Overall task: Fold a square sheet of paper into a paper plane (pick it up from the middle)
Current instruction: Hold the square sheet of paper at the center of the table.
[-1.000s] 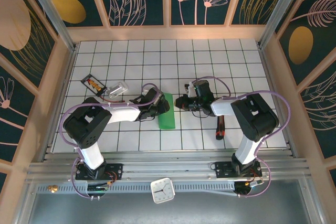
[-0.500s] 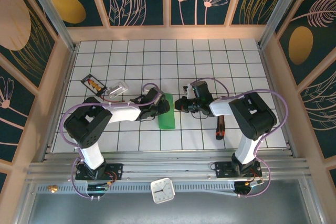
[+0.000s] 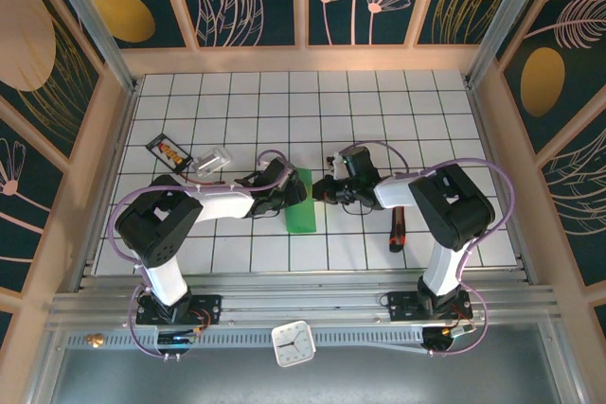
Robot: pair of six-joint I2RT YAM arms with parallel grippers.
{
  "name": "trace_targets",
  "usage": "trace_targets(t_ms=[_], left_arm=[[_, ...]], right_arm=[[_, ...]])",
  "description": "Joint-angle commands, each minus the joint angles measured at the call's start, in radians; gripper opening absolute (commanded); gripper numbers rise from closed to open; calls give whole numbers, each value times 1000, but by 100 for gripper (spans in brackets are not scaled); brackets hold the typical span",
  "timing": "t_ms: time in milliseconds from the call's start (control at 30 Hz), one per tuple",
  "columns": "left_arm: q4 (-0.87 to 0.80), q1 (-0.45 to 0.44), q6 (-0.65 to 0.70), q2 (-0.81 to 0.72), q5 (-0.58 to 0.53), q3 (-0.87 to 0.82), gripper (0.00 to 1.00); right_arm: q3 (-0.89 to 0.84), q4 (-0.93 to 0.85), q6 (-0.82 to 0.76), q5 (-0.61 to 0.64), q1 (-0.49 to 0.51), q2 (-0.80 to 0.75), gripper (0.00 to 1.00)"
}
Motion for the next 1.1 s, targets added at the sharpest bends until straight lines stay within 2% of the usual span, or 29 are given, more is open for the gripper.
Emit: trace_targets(t_ms=[0,533,1067], left_arm=[[-1,6,24,152,1,-34,53],[1,6,21,162,-1,-39,53],[-1,6,24,161,-10,-42,53]], right_arm=[[28,-12,-7,-20,9,18,3],[39,-19,-8,-14,15,37,3],[39,-77,-36,50,15,73,2]])
